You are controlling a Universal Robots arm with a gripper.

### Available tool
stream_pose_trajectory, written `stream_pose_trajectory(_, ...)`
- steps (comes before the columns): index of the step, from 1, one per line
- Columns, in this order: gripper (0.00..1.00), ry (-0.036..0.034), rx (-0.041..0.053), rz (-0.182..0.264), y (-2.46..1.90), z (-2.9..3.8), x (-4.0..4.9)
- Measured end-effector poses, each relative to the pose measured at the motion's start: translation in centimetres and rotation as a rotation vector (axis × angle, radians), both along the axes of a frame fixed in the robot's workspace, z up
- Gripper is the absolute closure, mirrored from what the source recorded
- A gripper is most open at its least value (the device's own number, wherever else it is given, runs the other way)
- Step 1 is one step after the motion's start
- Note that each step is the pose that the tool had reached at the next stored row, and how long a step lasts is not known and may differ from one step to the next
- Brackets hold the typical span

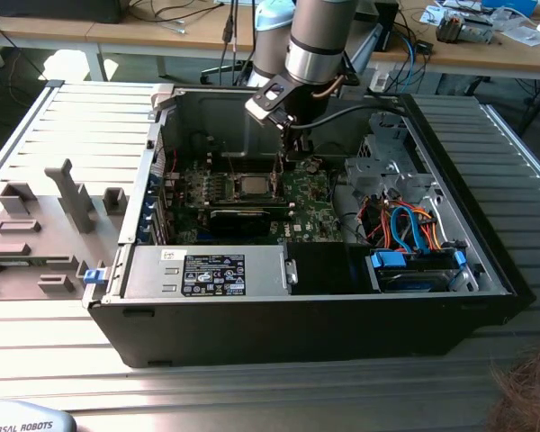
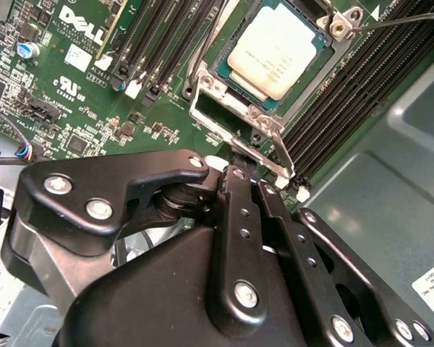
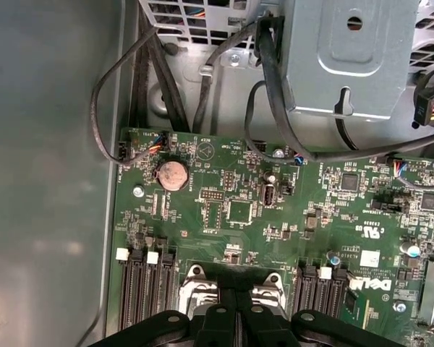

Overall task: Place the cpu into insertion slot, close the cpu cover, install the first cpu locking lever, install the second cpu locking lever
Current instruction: 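Close the cpu cover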

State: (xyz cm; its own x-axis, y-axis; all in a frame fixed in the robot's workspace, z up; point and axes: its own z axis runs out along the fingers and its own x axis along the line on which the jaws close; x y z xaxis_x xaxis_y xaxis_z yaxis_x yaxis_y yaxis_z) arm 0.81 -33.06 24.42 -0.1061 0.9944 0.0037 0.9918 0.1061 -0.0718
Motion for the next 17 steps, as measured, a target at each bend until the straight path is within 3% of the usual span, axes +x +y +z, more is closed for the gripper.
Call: stream_pose_trajectory(17, 0.89, 0.0000, -0.0001, 0.000, 0.00, -0.01, -1.04)
